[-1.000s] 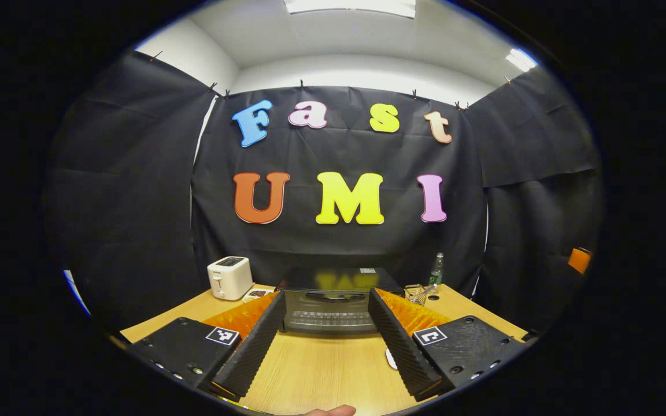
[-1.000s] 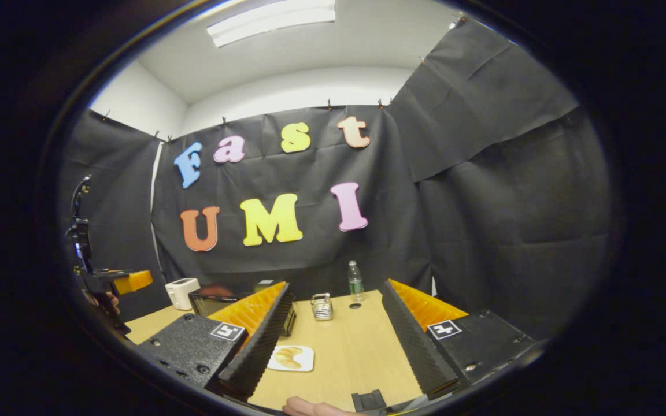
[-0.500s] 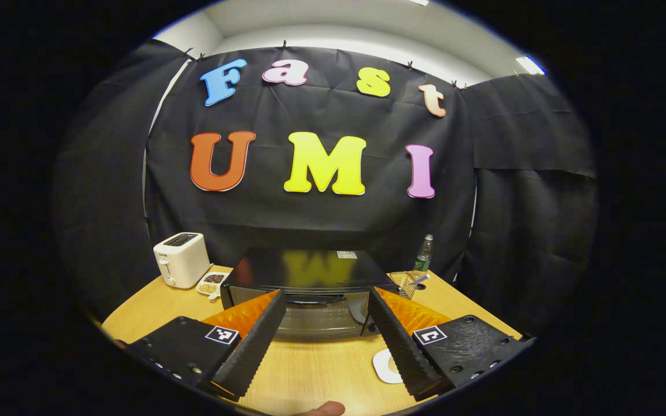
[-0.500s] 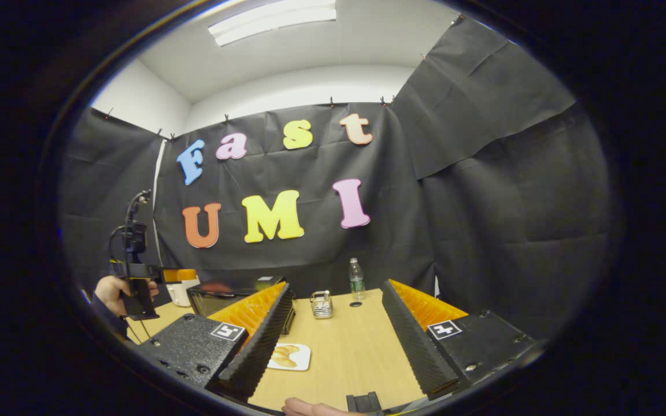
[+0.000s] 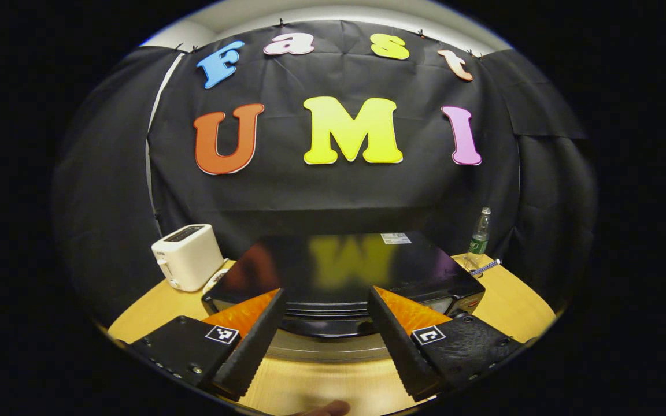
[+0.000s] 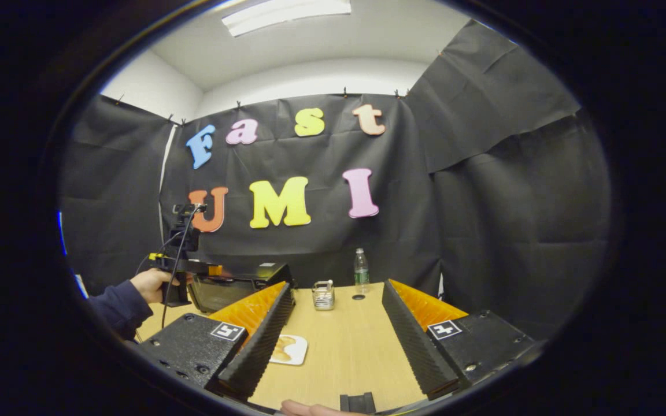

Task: Open the electric oven with the left hand, put the food in, and close the electric oven.

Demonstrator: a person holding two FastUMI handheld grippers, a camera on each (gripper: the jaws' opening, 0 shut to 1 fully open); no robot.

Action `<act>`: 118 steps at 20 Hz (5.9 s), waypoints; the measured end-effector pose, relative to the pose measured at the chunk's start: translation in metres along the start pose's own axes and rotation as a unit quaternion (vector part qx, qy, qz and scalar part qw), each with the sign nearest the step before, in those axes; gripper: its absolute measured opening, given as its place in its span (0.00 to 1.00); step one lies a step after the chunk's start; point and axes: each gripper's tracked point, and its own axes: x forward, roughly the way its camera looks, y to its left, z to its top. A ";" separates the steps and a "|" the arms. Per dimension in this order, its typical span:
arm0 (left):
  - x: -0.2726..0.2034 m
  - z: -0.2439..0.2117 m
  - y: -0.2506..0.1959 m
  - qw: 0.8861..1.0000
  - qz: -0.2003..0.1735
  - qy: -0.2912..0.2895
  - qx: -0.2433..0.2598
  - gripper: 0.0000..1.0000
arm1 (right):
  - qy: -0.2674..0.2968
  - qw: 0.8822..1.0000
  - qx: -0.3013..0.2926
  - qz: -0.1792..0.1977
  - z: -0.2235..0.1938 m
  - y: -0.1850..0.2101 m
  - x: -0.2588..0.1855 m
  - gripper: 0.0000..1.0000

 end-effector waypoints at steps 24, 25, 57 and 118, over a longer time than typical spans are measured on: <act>-0.050 -0.040 -0.005 0.997 -0.005 -0.076 0.028 0.96 | 0.021 1.000 0.017 -0.005 -0.011 -0.001 0.003 0.96; -0.055 -0.042 -0.005 0.996 -0.004 -0.080 0.027 0.97 | 0.021 1.000 0.022 -0.007 -0.011 -0.001 0.004 0.96; -0.120 -0.184 -0.009 0.999 -0.006 0.050 0.020 0.96 | 0.049 0.999 0.001 0.006 -0.034 0.026 0.011 0.96; -0.341 -0.004 0.050 0.983 -0.005 -0.185 0.019 0.95 | 0.288 0.933 0.155 0.152 -0.215 0.284 0.202 0.52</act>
